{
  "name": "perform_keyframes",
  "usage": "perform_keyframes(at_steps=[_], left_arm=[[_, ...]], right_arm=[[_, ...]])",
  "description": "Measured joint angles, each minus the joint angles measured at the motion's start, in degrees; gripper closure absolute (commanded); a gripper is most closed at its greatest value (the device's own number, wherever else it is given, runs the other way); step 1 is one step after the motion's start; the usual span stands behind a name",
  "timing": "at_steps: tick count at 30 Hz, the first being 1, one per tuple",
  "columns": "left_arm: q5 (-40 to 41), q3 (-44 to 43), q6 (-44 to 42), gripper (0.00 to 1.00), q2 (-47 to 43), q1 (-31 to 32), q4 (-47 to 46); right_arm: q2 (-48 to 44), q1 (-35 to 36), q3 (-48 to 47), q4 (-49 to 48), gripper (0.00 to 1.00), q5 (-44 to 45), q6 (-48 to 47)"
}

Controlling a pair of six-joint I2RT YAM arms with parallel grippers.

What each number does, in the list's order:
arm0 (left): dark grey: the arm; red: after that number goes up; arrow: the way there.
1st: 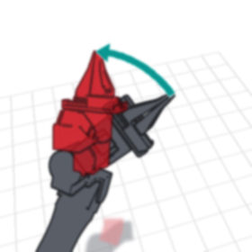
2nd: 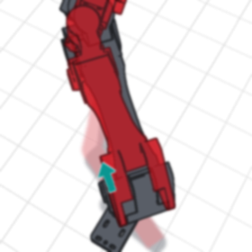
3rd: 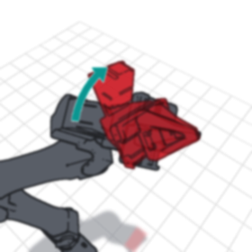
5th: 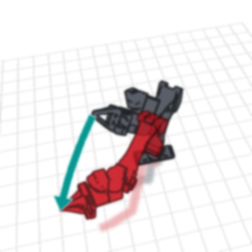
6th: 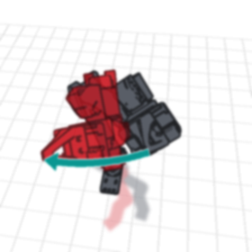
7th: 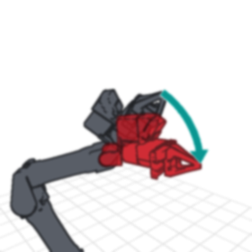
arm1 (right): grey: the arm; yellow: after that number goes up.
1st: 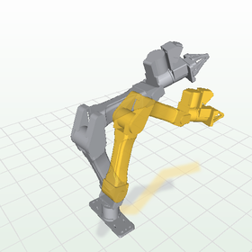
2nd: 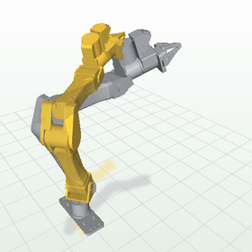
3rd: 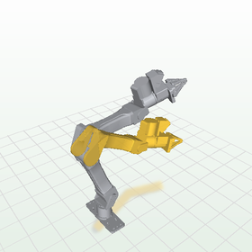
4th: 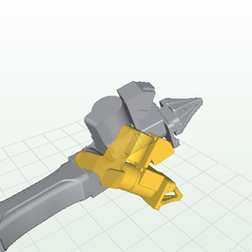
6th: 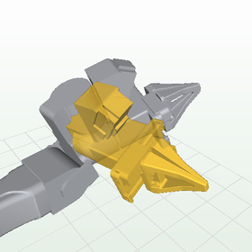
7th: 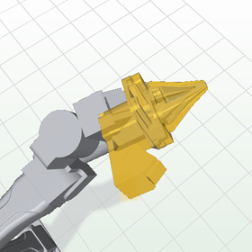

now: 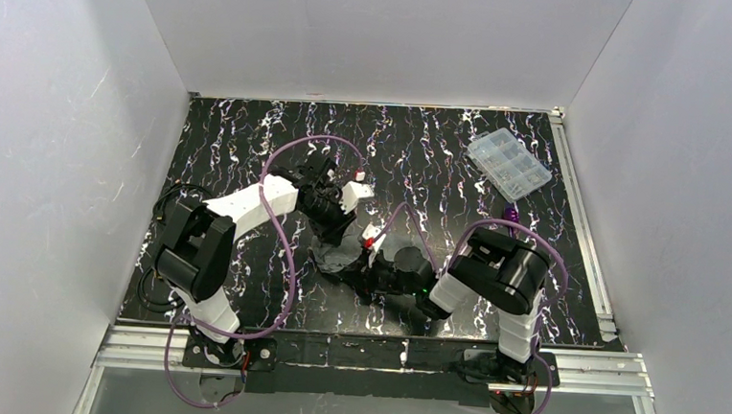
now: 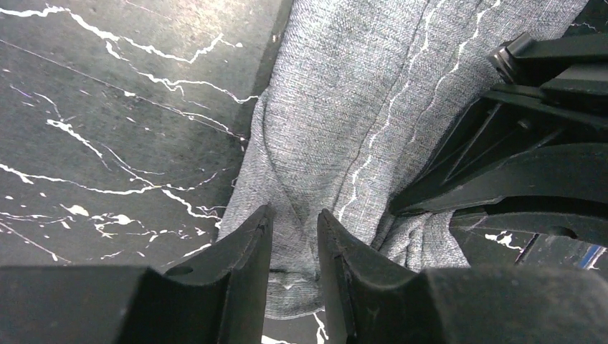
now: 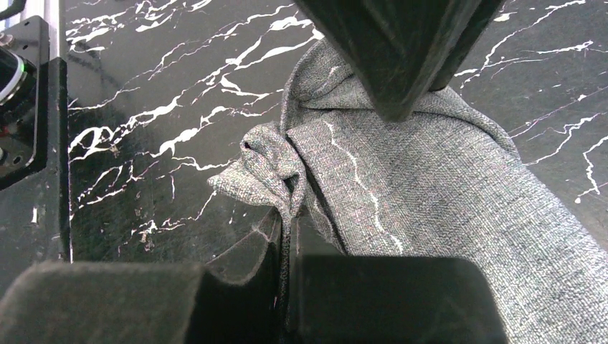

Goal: Fold the napkin into a case and place the utensils inside
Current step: Pick up the 2/3-rectangle-folded napkin at the center of the board, then fold the 2/3-rectangle-folded napkin at the center of the board.

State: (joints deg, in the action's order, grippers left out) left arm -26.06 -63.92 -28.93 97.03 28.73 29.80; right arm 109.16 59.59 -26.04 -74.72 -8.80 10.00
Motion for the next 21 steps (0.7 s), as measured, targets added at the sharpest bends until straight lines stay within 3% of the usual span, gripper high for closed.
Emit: perform_keyframes(at_steps=[6,11,14,18,21], left_arm=[[1.86,1.46,0.2,0.71,0.0,0.55,-0.55],[6.8,3.32,-0.44,0.77,0.0,1.97,-2.6],[8.59,3.48,-0.83,0.83,0.0,2.71,-3.32],[9.79,3.48,-1.11,1.0,0.04,3.32,-4.0],[10.45,3.48,-1.07,1.0,0.17,3.39,-4.2]], right_arm=[[0.31,-1.31,-0.55,-0.09,0.99,-1.51,2.89],[1.36,-2.32,-0.87,-0.42,0.99,-3.04,5.81],[1.57,-2.89,-1.18,-0.42,0.99,-3.82,7.3],[1.57,-3.67,-1.68,0.09,0.99,-4.94,9.51],[1.57,-4.35,-2.54,1.4,0.99,-6.05,11.39]])
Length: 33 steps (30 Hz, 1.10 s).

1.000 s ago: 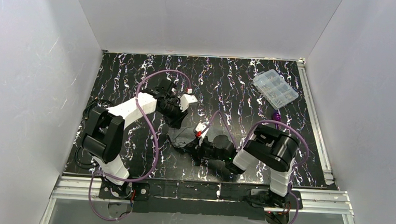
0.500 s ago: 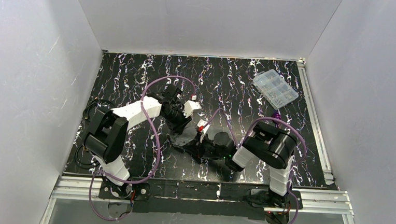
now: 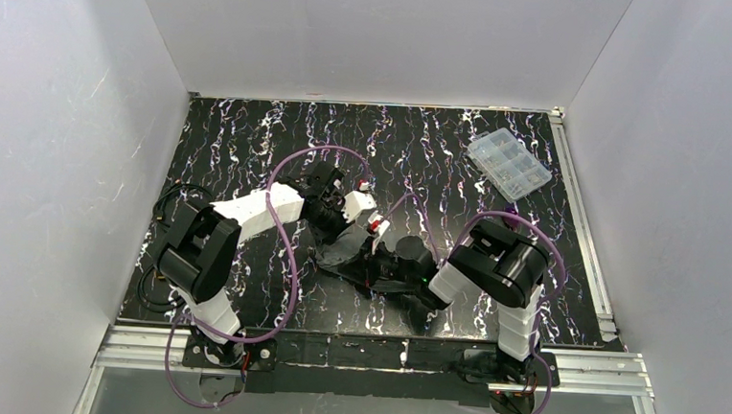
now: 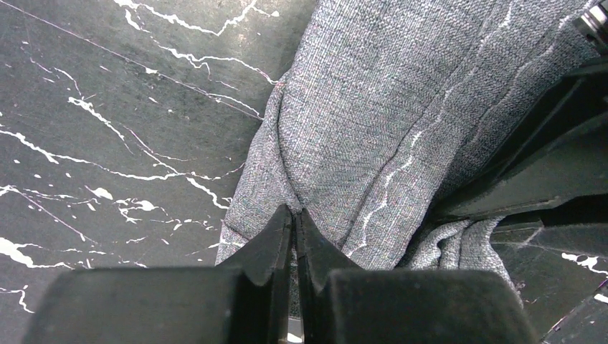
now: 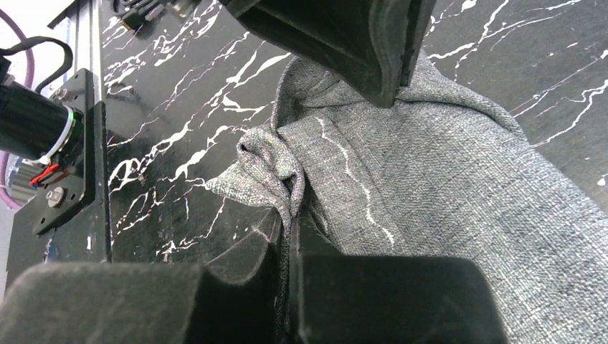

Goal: Fold the napkin into a case and place the utensils inside
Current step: Fold the 2/3-rectangle-folded napkin at the center of the board.

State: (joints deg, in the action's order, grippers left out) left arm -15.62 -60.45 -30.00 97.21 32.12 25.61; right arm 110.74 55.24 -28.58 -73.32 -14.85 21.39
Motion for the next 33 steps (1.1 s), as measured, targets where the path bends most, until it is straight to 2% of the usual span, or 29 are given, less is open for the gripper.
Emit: perform_keyframes(at_steps=[14,28,33], left_arm=[[-0.63,-0.26,4.26,1.0,-0.35,-0.44,0.24],[-4.81,-0.24,5.53,1.0,-1.38,-2.8,0.57],[-5.73,-0.04,4.98,1.0,-1.7,-2.82,0.57]], right_arm=[[-0.07,-4.17,-3.54,8.07,0.99,-5.66,14.16],[-0.76,-5.84,-2.16,9.4,0.99,-4.9,23.89],[-2.69,-6.78,-2.19,12.74,0.99,-4.46,26.38]])
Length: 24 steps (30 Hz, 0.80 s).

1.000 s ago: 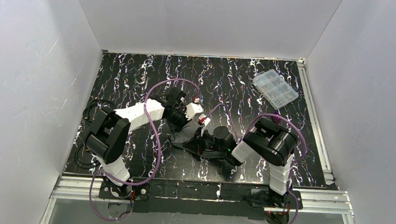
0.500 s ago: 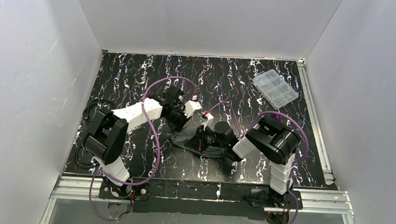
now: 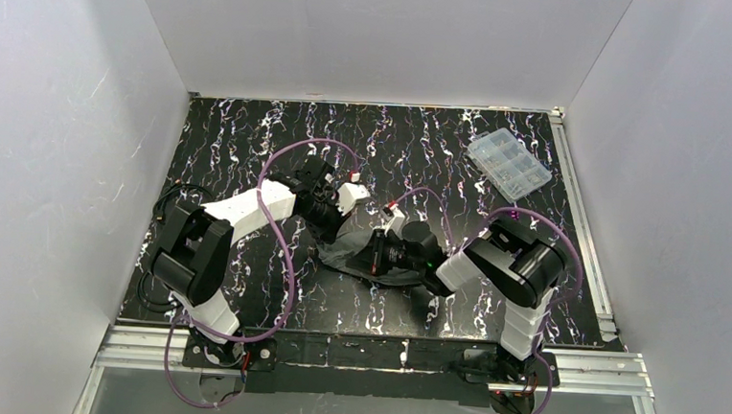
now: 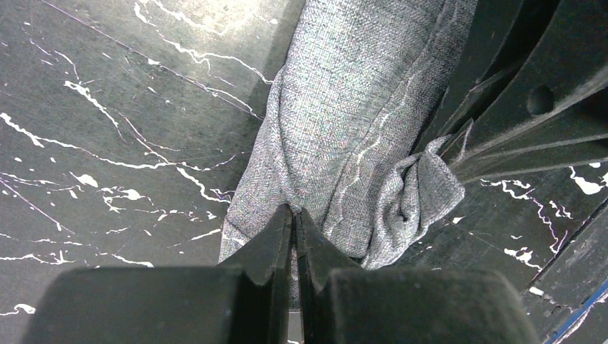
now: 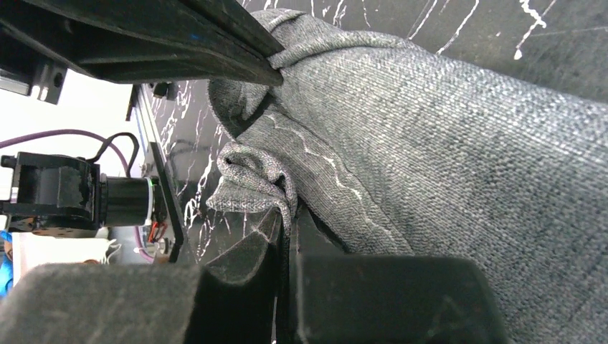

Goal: Fold the napkin into a case and place the utensils inside
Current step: Fold the 2/3-rectangle-folded napkin at the center of the board.

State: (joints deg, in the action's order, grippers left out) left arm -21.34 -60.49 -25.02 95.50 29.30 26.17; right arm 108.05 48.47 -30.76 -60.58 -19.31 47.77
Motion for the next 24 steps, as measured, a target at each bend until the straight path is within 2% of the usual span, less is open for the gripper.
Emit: perform_keyframes(at_steps=[5,24], left_arm=[[-0.74,0.55,-0.39,1.0,-0.37,-0.02,-0.2],[-1.01,0.9,-0.79,1.0,-0.68,-0.24,-0.28]], right_arm=[[-2.71,-0.02,-2.62,6.97,0.99,0.33,-0.07],[-0.63,-1.38,-18.4,34.21,0.99,-0.33,0.33]])
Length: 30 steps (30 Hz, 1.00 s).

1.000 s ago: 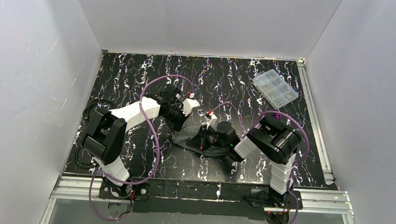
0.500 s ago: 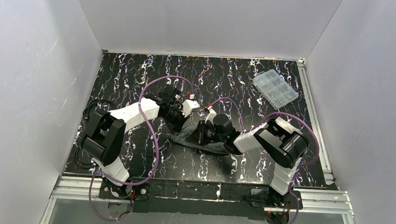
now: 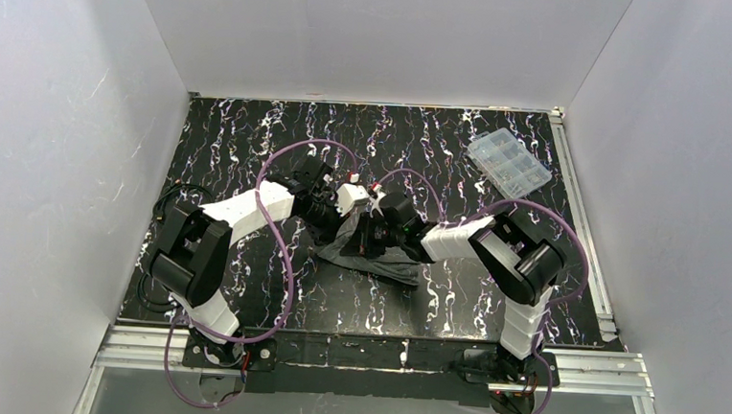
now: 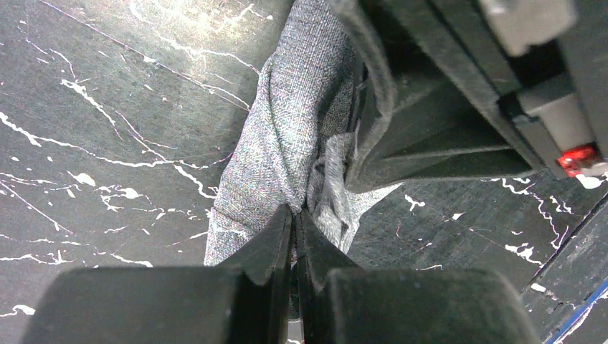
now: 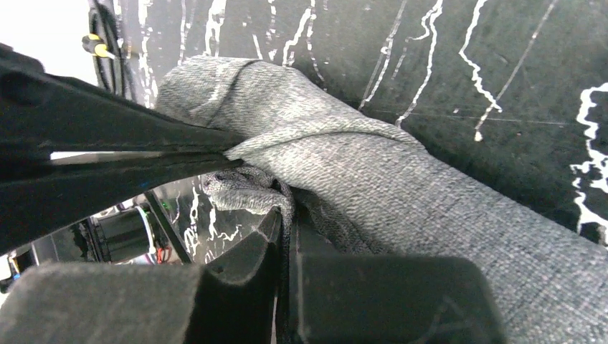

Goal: Fold the napkin into a case and place the utensils inside
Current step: Fold the 2/3-rectangle-folded napkin at the center of the board.

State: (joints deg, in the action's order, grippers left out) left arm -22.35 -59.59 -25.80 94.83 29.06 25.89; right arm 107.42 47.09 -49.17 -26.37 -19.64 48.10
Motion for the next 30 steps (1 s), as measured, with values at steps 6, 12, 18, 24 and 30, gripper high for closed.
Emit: perform_keyframes(at_steps=[6,12,18,24,30], left_arm=[[0.04,-0.02,-0.13,1.0,-0.07,0.0,0.11],[0.04,-0.87,0.02,1.0,-0.35,-0.02,1.25],[-0.79,-3.58,0.94,1.0,-0.55,-0.09,2.91],[-4.28,-3.02,0.66,1.0,-0.96,-0.11,3.89],[-4.66,1.99,-0.85,1.0,-1.7,-0.13,1.25]], right_arm=[[1.73,-0.26,-3.89,6.88,0.99,-0.92,-0.33],[2.6,-0.39,-7.13,12.09,0.99,-1.4,-1.31],[2.91,-0.42,-8.17,14.03,0.99,-1.4,-1.99],[3.02,-0.5,-8.17,13.86,0.99,-1.84,-1.6],[3.58,-0.59,-8.46,13.84,0.99,-3.04,-0.81]])
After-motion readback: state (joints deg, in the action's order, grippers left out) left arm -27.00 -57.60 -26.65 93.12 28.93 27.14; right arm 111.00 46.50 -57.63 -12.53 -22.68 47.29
